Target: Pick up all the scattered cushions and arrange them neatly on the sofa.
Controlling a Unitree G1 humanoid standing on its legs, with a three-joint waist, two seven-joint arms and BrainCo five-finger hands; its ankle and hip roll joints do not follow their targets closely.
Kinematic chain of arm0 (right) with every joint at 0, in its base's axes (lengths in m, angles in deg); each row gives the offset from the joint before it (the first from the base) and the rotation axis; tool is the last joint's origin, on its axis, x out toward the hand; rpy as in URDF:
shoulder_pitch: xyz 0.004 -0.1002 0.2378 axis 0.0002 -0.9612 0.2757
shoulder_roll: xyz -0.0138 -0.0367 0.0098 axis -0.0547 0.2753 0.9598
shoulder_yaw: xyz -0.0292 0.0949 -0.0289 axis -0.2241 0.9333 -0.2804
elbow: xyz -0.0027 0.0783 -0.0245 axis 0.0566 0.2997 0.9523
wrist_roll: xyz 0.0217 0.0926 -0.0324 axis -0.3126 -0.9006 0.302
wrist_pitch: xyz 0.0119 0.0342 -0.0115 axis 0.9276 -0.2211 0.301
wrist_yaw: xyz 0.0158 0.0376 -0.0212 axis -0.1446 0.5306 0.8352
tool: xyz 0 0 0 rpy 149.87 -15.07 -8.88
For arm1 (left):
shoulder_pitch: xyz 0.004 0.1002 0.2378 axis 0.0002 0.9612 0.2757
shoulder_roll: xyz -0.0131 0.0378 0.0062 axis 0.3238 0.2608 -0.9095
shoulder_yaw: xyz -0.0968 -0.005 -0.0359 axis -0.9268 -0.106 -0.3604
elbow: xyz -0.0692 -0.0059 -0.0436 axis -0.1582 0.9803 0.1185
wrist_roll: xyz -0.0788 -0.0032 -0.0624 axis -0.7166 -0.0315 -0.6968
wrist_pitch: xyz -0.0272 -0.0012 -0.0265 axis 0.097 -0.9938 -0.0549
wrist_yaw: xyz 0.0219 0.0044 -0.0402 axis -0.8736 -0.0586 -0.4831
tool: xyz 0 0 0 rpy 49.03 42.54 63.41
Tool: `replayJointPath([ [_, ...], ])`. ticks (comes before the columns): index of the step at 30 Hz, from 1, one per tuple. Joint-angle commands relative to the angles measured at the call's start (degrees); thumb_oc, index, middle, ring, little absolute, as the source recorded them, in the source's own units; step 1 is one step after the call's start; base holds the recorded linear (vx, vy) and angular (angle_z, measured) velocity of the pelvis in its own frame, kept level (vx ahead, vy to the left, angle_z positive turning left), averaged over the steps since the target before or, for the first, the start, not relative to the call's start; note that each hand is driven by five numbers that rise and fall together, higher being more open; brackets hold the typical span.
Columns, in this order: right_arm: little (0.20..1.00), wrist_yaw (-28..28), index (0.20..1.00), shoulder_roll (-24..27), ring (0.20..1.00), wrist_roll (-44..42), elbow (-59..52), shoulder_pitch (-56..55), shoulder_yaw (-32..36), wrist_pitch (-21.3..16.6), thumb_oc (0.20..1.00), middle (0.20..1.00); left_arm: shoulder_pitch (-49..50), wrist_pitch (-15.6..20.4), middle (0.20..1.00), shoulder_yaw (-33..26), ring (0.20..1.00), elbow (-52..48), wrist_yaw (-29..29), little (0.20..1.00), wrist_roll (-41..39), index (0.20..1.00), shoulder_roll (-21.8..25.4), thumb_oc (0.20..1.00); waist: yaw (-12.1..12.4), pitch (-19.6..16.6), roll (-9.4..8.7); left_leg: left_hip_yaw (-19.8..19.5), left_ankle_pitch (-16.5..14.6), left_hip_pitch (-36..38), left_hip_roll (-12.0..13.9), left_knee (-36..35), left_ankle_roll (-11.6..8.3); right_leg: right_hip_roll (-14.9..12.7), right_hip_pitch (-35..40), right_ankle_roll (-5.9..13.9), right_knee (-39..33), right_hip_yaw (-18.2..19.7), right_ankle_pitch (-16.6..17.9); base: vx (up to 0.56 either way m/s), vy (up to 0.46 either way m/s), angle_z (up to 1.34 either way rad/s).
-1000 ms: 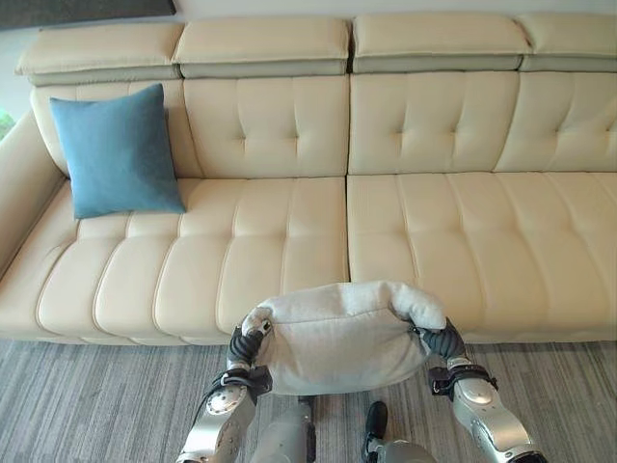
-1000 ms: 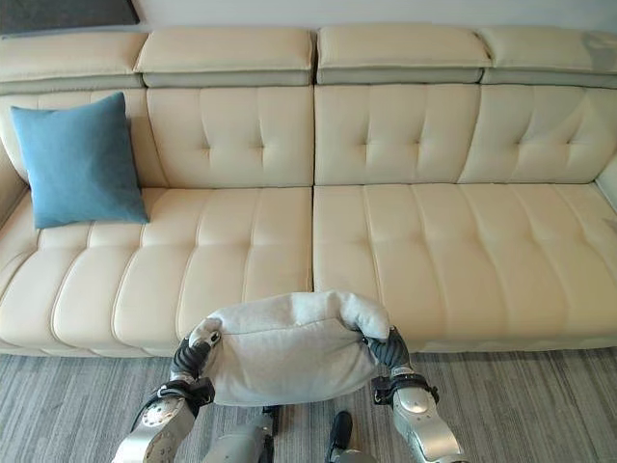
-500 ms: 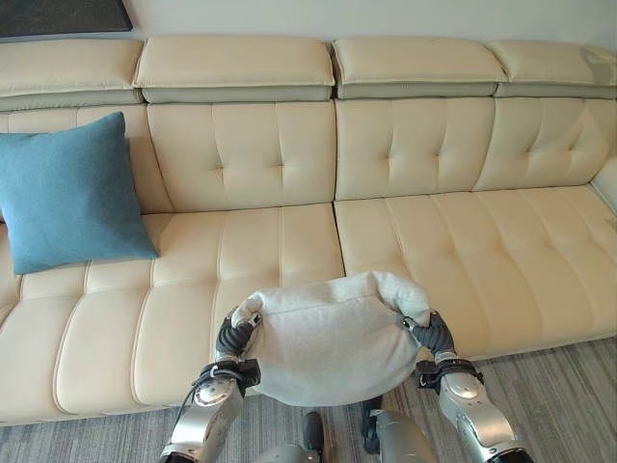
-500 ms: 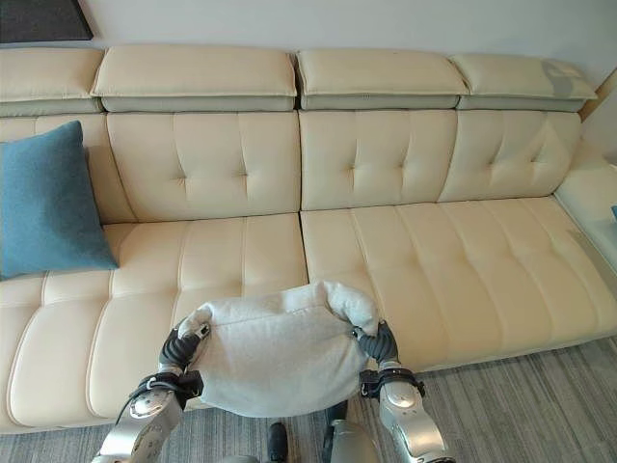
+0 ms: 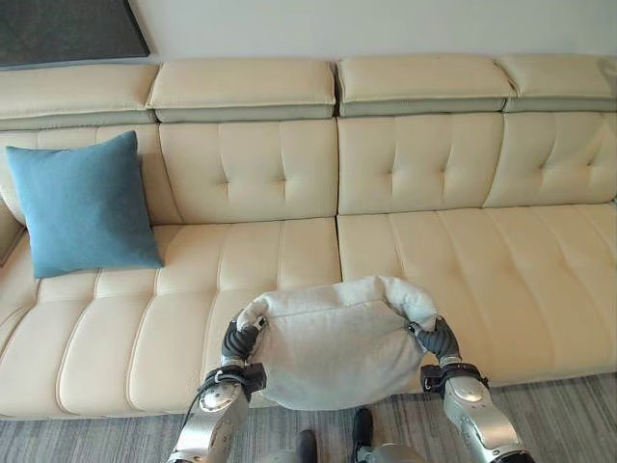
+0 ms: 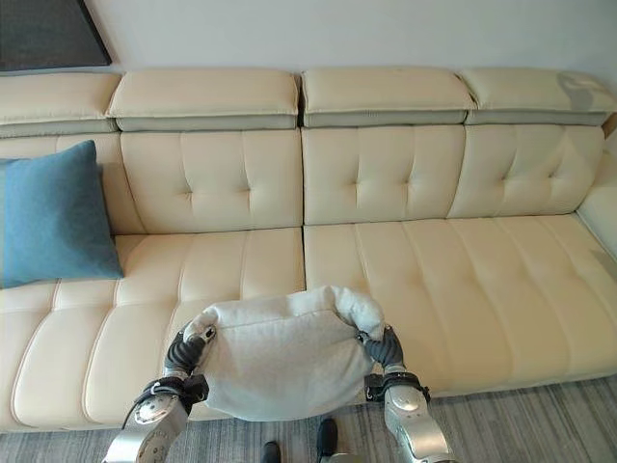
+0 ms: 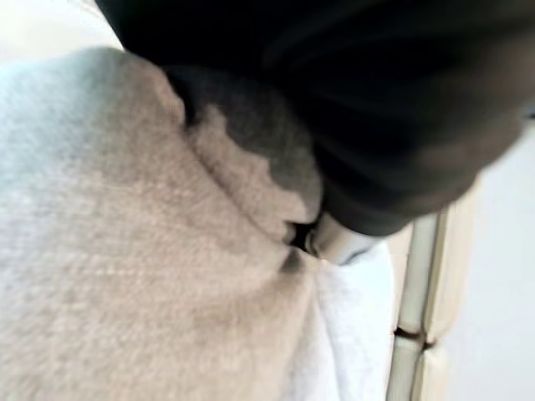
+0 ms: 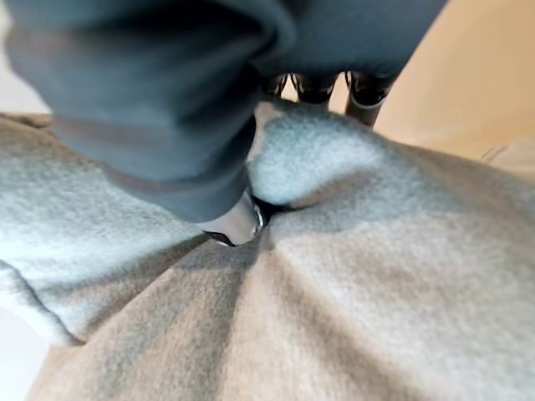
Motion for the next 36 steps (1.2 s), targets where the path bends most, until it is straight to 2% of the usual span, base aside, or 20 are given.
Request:
replayJointPath([
  [1,0.200,0.12,0.200,1.74,0.200,-1.70,-5.75,5.82,1.04,-5.99,0.200,0.200,-6.23,4.13,0.200,-0.80,0.200,-5.16,0.76,0.200,2.62,0.200,-0.47,0.200,-0.47,-1.28,-1.81,0.04,-2.52,-0.44,4.43,3.71,-4.01,-0.84,2.86,3.38,0.09,-0.96,-8.23,0.09,-0.037,0.15],
  [2,0.200,0.42,0.200,1.67,0.200,-1.80,-5.78,6.55,0.68,-6.12,0.200,0.200,-6.85,4.16,0.200,-0.42,0.200,-5.19,0.39,0.200,2.93,0.200,-0.54,0.200,-0.48,-1.57,-1.84,-0.09,-2.14,-0.38,4.92,0.41,-3.83,-0.80,2.77,3.46,0.09,-1.08,-8.39,0.09,-0.037,0.16],
  [3,0.200,0.42,0.200,1.67,0.200,-1.80,-5.76,6.57,0.67,-6.13,0.200,0.200,-6.86,4.17,0.200,-0.43,0.200,-5.18,0.39,0.200,2.93,0.200,-0.55,0.200,-0.50,-1.57,-1.86,-0.10,-1.96,-0.20,4.88,0.06,-3.83,-0.83,2.79,3.47,0.09,-1.09,-8.40,0.09,-0.011,0.13],
  [4,0.200,1.17,0.200,1.62,0.200,-2.12,-5.71,8.39,-0.16,-6.28,0.200,0.200,-8.75,4.25,0.200,0.58,0.200,-4.95,-0.68,0.200,3.87,0.200,-0.69,0.200,-0.50,-1.95,-1.44,-1.18,1.88,-1.13,5.73,-7.18,-4.24,-0.39,2.73,3.39,0.09,-1.39,-8.61,0.08,0.004,0.16],
  [5,0.200,1.67,0.200,1.77,0.200,-2.01,-5.62,9.22,-0.54,-6.45,0.200,0.200,-9.81,4.31,0.200,1.11,0.200,-4.65,-1.64,0.200,4.51,0.200,-0.70,0.200,-0.57,-1.73,-1.33,-1.36,3.44,-1.32,5.91,-8.89,-4.50,-0.31,2.79,3.31,0.09,-1.63,-8.70,0.12,0.019,0.20],
  [6,0.200,1.74,0.200,1.44,0.200,-2.06,-5.86,9.80,-1.01,-6.24,0.200,0.200,-10.24,4.60,0.200,0.78,0.200,-4.96,-1.65,0.200,4.48,0.200,-0.70,0.200,-0.62,-1.99,-1.25,-0.72,2.82,-0.84,6.03,-9.00,-4.51,-0.27,3.15,3.27,0.09,-1.55,-9.26,0.12,0.036,0.16],
  [8,0.200,1.91,0.200,1.33,0.200,-1.80,-5.73,10.79,-1.51,-6.38,0.200,0.200,-11.25,4.78,0.200,1.48,0.200,-4.55,-2.17,0.200,5.15,0.200,-0.74,0.200,-0.83,-2.24,-1.08,-0.25,3.76,-0.28,6.19,-10.08,-4.74,-0.04,3.46,3.02,0.09,-1.60,-9.55,0.13,0.052,-0.01],
  [14,0.200,4.58,0.200,0.74,0.200,-1.95,-4.77,17.39,-3.66,-5.99,0.200,0.200,-16.66,5.19,0.200,2.82,0.200,-4.01,-5.44,0.200,5.63,0.200,-0.91,0.200,-0.67,-2.98,-1.03,1.24,1.77,2.48,6.02,-10.40,-4.86,-0.32,5.05,3.02,0.09,-1.18,-10.07,0.13,0.081,-0.11],
  [21,0.200,7.20,0.200,1.54,0.200,-1.23,-0.94,26.42,-4.87,-5.14,0.200,0.200,-26.91,5.47,0.200,4.85,0.200,2.78,-7.48,0.200,5.68,0.200,0.96,0.200,-0.96,-2.90,-1.60,1.56,0.49,2.63,5.76,-10.40,-4.35,-0.89,4.76,3.55,0.09,-0.67,-10.11,0.08,0.063,0.06],
  [25,0.200,9.97,0.200,3.08,0.200,-2.17,4.26,35.51,-5.53,-5.29,0.200,0.200,-38.82,6.07,0.200,6.25,0.200,10.32,-10.03,0.200,5.20,0.200,4.28,0.200,-1.58,-2.00,-1.44,2.03,0.53,0.36,5.83,-10.40,-4.09,-0.95,1.37,4.15,0.09,0.43,-9.23,0.00,0.039,-0.03],
  [26,0.200,9.97,0.200,3.09,0.200,-2.20,4.37,35.67,-5.51,-5.33,0.200,0.200,-38.98,6.12,0.200,6.25,0.200,10.43,-10.02,0.200,5.18,0.200,4.29,0.200,-1.56,-2.01,-1.43,2.06,0.55,0.24,5.83,-10.40,-4.09,-0.95,1.24,4.14,0.09,0.45,-9.20,-0.05,0.019,-0.11],
  [29,0.200,12.30,0.200,3.88,0.200,-2.73,9.20,43.41,-6.94,-5.69,0.200,0.200,-48.18,7.37,0.200,7.50,0.200,16.55,-12.61,0.200,4.26,0.200,5.69,0.200,-2.06,-0.32,-1.08,2.22,1.56,-3.72,5.84,-10.40,-4.19,-0.95,-3.46,4.40,0.09,1.31,-7.83,-0.07,0.018,-0.25],
  [31,0.200,13.84,0.200,3.99,0.200,-2.27,12.16,47.17,-7.74,-4.96,0.200,0.200,-52.29,6.99,0.200,8.43,0.200,20.06,-13.63,0.200,4.41,0.200,6.08,0.200,-2.25,0.18,-0.85,2.35,2.38,-6.00,5.86,-10.40,-4.43,-0.92,-5.97,4.58,0.09,1.55,-6.84,-0.02,0.003,-0.01],
  [36,0.200,14.37,0.200,3.63,0.200,-1.90,16.54,50.61,-9.19,-4.19,0.200,0.200,-55.18,6.46,0.200,9.50,0.200,23.48,-13.65,0.200,5.05,0.200,6.10,0.200,-2.27,0.76,-0.55,2.28,3.13,-8.12,5.85,-10.40,-4.68,-1.03,-8.26,4.85,0.09,1.43,-6.12,0.00,0.004,-0.08],
])
